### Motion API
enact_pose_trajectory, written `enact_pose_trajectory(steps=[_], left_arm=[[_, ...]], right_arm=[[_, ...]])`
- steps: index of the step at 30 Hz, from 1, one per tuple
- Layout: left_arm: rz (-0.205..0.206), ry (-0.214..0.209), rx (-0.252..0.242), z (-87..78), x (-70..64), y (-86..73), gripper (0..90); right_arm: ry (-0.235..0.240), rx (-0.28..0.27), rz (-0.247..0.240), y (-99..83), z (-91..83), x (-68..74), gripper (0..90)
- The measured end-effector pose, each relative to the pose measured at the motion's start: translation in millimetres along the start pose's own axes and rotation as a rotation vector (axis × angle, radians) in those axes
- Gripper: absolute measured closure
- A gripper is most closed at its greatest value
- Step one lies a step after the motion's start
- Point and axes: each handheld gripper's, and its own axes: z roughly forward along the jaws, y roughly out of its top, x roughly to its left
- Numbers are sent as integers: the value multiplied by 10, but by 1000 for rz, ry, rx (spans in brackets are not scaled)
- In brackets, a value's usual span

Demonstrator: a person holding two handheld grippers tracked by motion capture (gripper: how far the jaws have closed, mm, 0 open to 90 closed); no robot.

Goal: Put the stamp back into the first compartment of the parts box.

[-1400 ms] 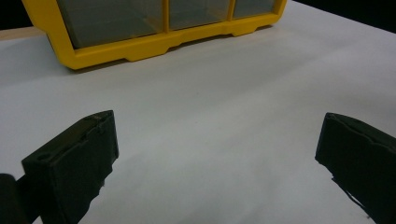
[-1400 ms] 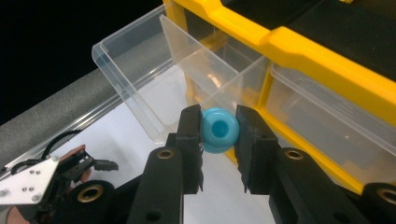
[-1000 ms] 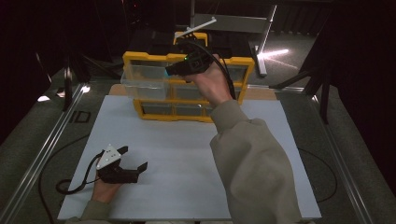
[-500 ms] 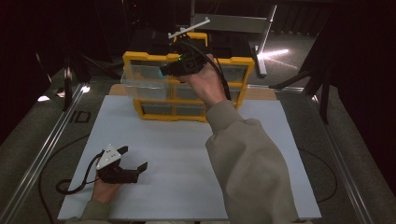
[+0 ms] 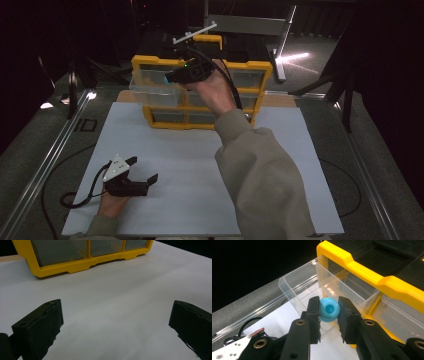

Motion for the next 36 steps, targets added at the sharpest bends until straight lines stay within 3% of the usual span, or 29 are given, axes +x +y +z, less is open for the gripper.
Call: enact_pose_trajectory(steps=[20,36], left_arm=[[2,-4,2,10,0,-2,1],[1,-2,3,7,1,-1,1]], right_arm=[[-13,16,-28,-15,146,79,719],[-5,31,-24,-37,174,81,694]])
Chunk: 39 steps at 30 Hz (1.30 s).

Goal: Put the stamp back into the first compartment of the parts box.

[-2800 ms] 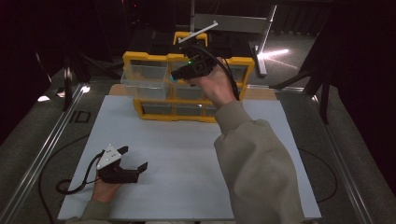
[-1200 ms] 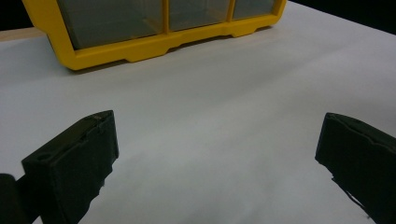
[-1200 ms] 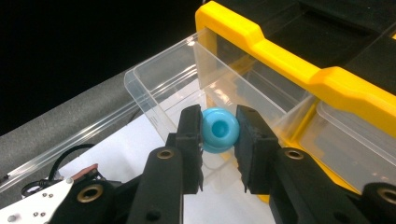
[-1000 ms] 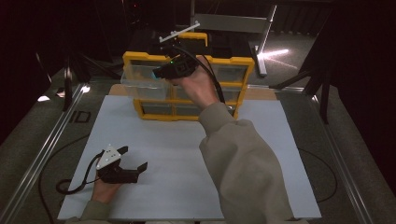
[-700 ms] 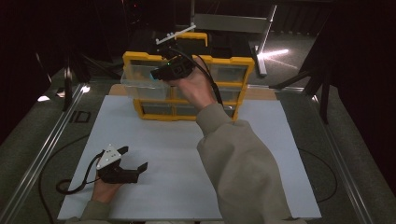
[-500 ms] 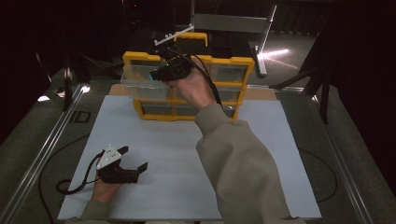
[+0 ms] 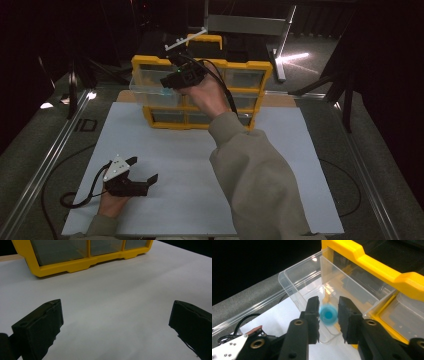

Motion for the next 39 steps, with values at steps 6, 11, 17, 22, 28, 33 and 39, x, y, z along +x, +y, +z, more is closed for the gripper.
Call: enact_pose_trajectory(steps=[6,11,17,22,28,33,39], left_arm=[[0,0,-1,-2,2,0,1],[0,0,-1,-1,2,0,1],[1,0,0,-1,1,0,1],[0,-1,-1,1,0,0,1],[0,-1,-2,4,0,-1,1],[0,-3,0,6,-3,-2,1],[-2,-2,0,6,-4,-2,1]], right_arm=[[12,-27,-6,-11,-24,-10,571],[5,-71,-21,-6,-83,-33,405],[-19,-62,-3,-28,-124,-72,176],[5,-71,5,-91,-146,-127,131],[-11,-68,19,-146,-160,-196,108],[-16,-63,26,-194,-166,-237,108],[-23,-62,38,-246,-186,-293,110]])
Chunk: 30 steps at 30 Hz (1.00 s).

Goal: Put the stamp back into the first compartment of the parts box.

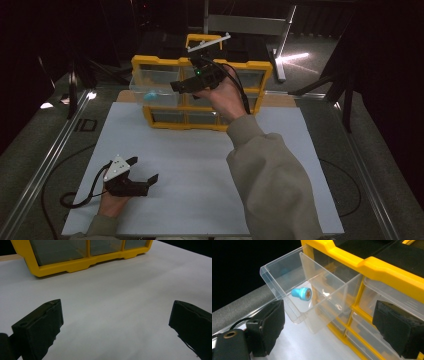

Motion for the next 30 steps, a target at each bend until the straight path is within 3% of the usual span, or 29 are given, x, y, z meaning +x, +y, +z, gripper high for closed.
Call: enact_pose_trajectory(steps=[30], left_arm=[[-2,0,-1,7,2,0,1]], right_arm=[[-7,10,18,-246,42,-161,127]])
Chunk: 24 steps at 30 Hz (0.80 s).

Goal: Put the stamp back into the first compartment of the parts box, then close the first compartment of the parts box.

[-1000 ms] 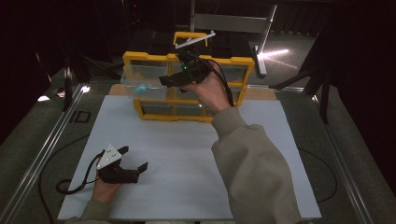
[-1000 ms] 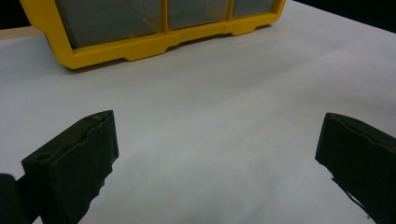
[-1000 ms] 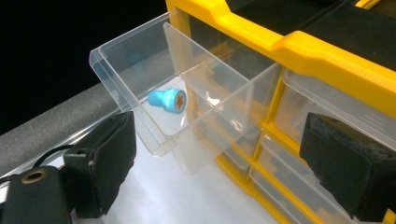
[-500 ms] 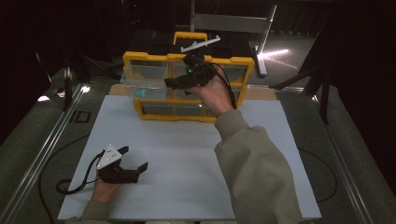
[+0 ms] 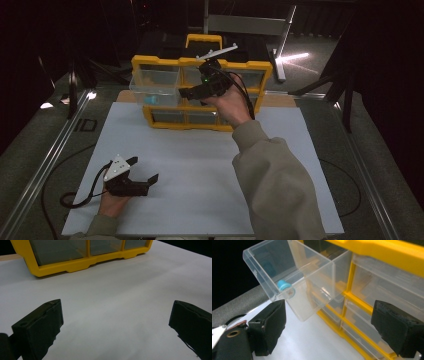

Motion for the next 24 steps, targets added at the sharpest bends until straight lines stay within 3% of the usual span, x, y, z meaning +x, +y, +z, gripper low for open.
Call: enact_pose_trajectory(steps=[24], left_arm=[[1,-3,-2,10,6,3,1]], right_arm=[[18,35,-23,-170,133,31,125]])
